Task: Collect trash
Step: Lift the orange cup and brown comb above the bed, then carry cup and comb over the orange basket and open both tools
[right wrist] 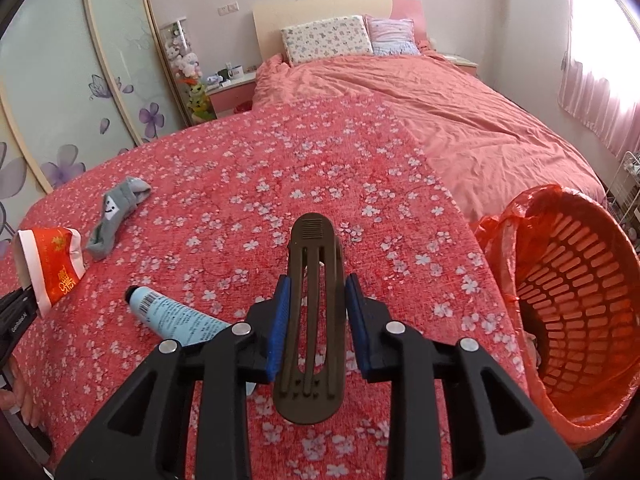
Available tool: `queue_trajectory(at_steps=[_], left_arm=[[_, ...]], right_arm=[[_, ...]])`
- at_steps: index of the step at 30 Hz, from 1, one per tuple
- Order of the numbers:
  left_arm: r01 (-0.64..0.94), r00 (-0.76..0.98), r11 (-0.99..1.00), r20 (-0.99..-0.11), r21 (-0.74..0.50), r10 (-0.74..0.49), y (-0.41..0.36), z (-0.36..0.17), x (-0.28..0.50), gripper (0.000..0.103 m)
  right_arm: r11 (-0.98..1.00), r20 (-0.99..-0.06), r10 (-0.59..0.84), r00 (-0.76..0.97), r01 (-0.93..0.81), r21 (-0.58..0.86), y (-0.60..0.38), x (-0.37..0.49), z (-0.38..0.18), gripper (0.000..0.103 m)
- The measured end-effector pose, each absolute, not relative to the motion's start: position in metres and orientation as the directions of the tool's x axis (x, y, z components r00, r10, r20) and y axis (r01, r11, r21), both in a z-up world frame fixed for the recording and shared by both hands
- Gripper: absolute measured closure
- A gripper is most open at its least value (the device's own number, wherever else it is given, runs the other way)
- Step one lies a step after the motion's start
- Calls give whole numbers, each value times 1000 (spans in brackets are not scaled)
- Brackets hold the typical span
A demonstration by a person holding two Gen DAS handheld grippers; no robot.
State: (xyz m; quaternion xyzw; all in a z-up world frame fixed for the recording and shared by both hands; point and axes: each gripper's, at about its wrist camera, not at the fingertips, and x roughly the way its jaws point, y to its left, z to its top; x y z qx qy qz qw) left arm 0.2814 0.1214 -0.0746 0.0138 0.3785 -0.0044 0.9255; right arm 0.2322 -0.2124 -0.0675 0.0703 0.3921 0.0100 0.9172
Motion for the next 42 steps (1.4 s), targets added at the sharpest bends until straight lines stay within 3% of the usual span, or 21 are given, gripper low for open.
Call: queue_trajectory(at_steps=[14, 28, 42], left_arm=[[62, 780, 998, -624, 10, -42, 97, -26, 257, 98], [232, 815, 972, -550, 25, -181, -5, 29, 229, 98], [422, 744, 906, -556, -41, -371, -122, 36, 220, 98]], right_arm=[[987, -654, 65, 753, 47, 152, -231, 207, -30, 74], [980, -571, -27, 820, 135, 147, -285, 163, 12, 74], [948, -558, -110, 822, 255, 189, -360, 132, 11, 74]])
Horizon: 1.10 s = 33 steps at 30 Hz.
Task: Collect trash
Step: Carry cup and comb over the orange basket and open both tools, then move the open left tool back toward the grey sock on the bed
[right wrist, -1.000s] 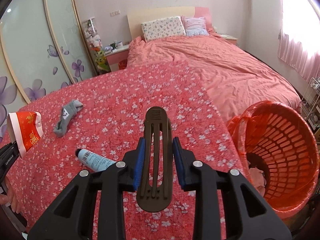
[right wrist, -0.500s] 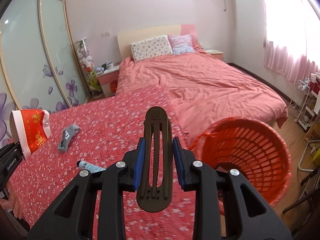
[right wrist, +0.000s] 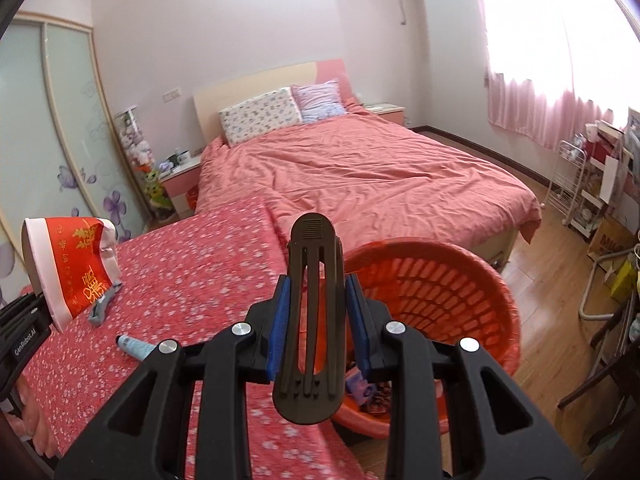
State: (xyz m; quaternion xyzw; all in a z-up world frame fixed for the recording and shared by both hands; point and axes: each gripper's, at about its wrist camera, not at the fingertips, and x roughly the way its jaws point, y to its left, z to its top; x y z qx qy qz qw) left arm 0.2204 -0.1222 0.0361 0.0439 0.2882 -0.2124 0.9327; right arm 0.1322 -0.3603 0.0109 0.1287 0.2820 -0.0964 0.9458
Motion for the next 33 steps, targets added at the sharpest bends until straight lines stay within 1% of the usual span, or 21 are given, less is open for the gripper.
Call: queue_trajectory(at_steps=[8, 12, 17, 23, 25, 26, 27, 28, 30, 33], left_arm=[[530, 673, 844, -566, -81, -476, -189, 27, 215, 98], [580, 635, 810, -577, -83, -514, -228, 19, 212, 98], [615, 587, 782, -603, -103, -541, -260, 2, 222, 98], [625, 544, 771, -641, -121, -541, -291, -23, 238, 98], [617, 541, 778, -653, -121, -530, -296, -32, 245, 87], [616, 537, 779, -659, -119, -526, -298, -35, 247, 76], [614, 536, 781, -665, -115, -519, -300, -40, 250, 70], [610, 539, 785, -670, -108, -511, -299, -43, 251, 69], [605, 534, 789, -682, -104, -499, -298, -49, 256, 63], [597, 537, 796, -687, -100, -489, -294, -53, 257, 61]], right_arm=[[928, -563, -140, 814, 306, 211, -396, 128, 1, 74], [915, -570, -151, 808, 332, 228, -415, 130, -6, 74], [898, -584, -151, 798, 358, 256, -434, 135, -15, 74], [886, -610, -130, 782, 368, 282, -449, 142, -30, 74], [879, -625, -113, 772, 371, 300, -455, 146, -36, 74], [876, -631, -108, 768, 373, 305, -457, 148, -39, 74], [874, -635, -104, 765, 375, 308, -459, 148, -41, 73], [873, -640, -99, 762, 375, 312, -460, 149, -44, 72], [872, -645, -97, 758, 377, 311, -461, 148, -46, 64], [872, -649, -104, 753, 383, 304, -461, 146, -48, 60]])
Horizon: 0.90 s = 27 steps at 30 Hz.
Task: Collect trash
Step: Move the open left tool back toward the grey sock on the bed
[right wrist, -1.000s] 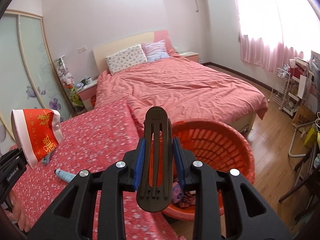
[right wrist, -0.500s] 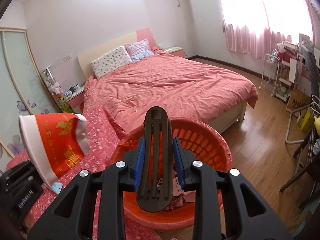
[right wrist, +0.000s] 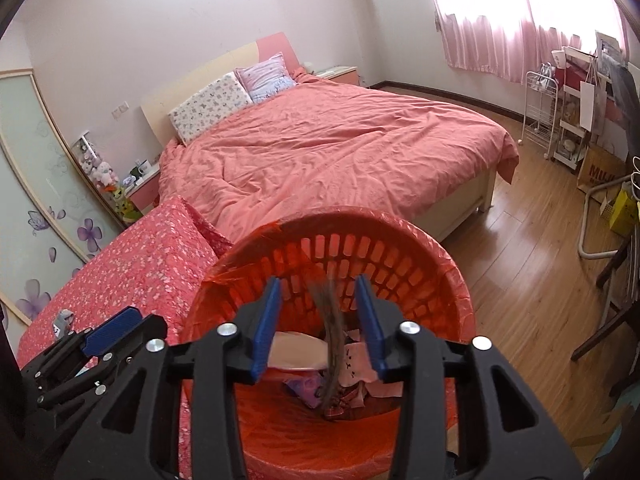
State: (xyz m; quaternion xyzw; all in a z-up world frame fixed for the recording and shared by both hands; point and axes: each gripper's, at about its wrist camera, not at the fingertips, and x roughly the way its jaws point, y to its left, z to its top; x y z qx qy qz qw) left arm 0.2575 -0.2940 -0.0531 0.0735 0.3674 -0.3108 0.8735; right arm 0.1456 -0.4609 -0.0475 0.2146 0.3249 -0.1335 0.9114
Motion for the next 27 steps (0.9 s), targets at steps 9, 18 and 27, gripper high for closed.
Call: queue_trajectory(at_steps=[9, 18, 27], left_arm=[[549, 605, 835, -667, -48, -435, -253, -43, 254, 47], [313, 717, 949, -663, 28, -217, -125, -38, 282, 28], [-39, 722, 996, -687, 78, 82, 21, -56, 343, 21]], right_arm=[[895, -646, -125, 753, 366, 254, -443, 146, -35, 53], [939, -667, -58, 743, 267, 215, -383, 156, -38, 50], [973, -724, 52, 688, 128, 191, -302, 177, -61, 50]])
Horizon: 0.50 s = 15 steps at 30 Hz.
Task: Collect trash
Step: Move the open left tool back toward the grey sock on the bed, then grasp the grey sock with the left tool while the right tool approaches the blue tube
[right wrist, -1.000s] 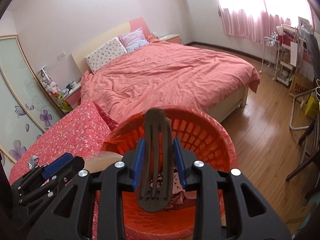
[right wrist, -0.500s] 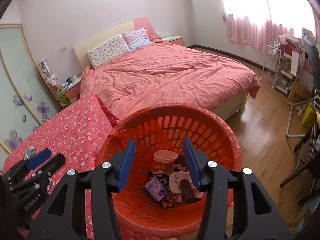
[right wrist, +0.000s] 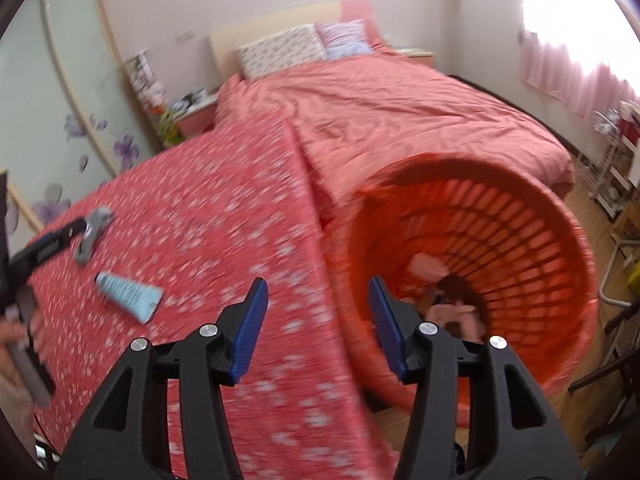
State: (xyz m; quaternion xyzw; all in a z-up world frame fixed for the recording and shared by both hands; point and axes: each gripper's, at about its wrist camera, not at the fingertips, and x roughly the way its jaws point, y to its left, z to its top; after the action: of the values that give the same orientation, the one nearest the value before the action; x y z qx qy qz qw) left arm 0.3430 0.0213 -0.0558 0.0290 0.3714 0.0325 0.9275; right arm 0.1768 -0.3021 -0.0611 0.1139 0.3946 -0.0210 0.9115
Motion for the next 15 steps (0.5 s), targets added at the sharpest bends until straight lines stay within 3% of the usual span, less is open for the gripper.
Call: queue_trajectory(at_steps=[5, 7, 11, 12, 15], left_arm=[[-58, 675, 993, -729, 101, 113, 42, -75, 375, 21], [-49, 656, 993, -746, 110, 115, 43, -83, 387, 27], [-63, 609, 994, -786, 90, 110, 53, -95, 404, 59], [-63, 615, 996, -783, 65, 90, 56, -94, 404, 73], [-51, 608, 996, -789, 72, 88, 62, -94, 400, 88]], right_arm=[[980, -741, 95, 665, 67, 186, -271, 186, -66, 50], [981, -744, 108, 659, 50, 187, -264, 188, -66, 50], [981, -747, 139, 650, 11, 192, -245, 195, -67, 49], [981, -747, 147, 648, 1, 195, -240, 195, -68, 49], [979, -746, 180, 641, -44, 199, -222, 201, -68, 49]])
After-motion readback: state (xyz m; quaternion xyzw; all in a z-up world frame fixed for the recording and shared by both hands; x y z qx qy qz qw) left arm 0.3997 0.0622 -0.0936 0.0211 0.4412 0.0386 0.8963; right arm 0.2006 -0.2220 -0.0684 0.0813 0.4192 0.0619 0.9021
